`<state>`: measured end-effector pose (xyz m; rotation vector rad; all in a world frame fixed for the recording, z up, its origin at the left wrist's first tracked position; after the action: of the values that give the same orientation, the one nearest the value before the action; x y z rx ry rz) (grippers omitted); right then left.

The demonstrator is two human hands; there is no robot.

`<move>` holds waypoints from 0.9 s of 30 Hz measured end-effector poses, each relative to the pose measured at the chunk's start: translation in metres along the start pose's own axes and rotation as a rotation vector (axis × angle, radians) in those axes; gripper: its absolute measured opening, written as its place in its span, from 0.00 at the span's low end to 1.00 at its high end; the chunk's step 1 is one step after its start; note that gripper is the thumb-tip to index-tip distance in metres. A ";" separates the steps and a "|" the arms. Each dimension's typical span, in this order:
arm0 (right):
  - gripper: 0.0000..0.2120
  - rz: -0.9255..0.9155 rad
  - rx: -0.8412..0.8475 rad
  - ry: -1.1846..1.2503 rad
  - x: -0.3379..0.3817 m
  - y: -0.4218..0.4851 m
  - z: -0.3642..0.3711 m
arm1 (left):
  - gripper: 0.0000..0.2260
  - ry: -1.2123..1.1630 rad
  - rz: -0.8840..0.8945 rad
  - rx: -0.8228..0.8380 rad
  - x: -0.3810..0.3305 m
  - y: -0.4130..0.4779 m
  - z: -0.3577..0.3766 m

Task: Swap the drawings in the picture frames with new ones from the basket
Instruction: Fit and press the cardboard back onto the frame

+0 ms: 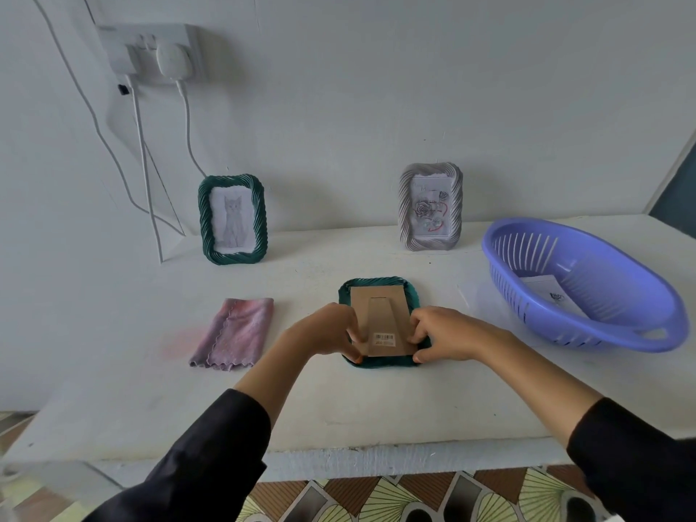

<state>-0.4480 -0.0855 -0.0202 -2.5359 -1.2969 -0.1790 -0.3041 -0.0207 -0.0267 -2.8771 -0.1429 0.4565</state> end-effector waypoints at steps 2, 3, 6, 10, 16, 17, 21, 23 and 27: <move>0.16 -0.002 -0.008 -0.007 0.001 0.000 0.001 | 0.18 0.008 -0.001 -0.001 0.000 0.001 0.000; 0.16 -0.004 -0.010 -0.013 0.001 0.000 0.002 | 0.18 0.015 -0.001 0.000 0.000 0.002 0.000; 0.15 -0.004 -0.020 -0.012 0.000 -0.002 0.003 | 0.17 0.056 -0.004 0.006 -0.002 0.002 0.001; 0.14 -0.050 -0.043 -0.045 0.004 -0.005 0.006 | 0.15 0.107 -0.012 -0.004 -0.002 0.002 0.006; 0.14 -0.081 -0.062 -0.094 0.008 -0.004 0.008 | 0.13 0.171 0.011 -0.009 -0.007 0.003 0.007; 0.14 -0.080 -0.057 -0.100 0.009 -0.003 0.009 | 0.13 0.170 0.017 0.002 -0.007 0.004 0.007; 0.13 -0.069 -0.054 -0.073 0.009 0.001 0.008 | 0.14 0.149 0.034 0.042 -0.006 0.005 0.006; 0.13 -0.055 -0.055 -0.046 0.008 0.001 0.007 | 0.15 0.132 0.040 0.049 -0.005 0.005 0.005; 0.12 -0.005 -0.051 0.001 0.004 0.004 0.008 | 0.15 0.101 0.042 0.046 -0.004 0.007 0.005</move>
<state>-0.4425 -0.0825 -0.0282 -2.5751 -1.3144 -0.2173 -0.3088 -0.0274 -0.0317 -2.8553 -0.0539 0.3171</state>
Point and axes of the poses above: each hand's wrist, its own y-axis towards the middle knuckle, its own z-axis out of the palm, x = y × z, the point moved 7 cm from there along y, towards the middle knuckle
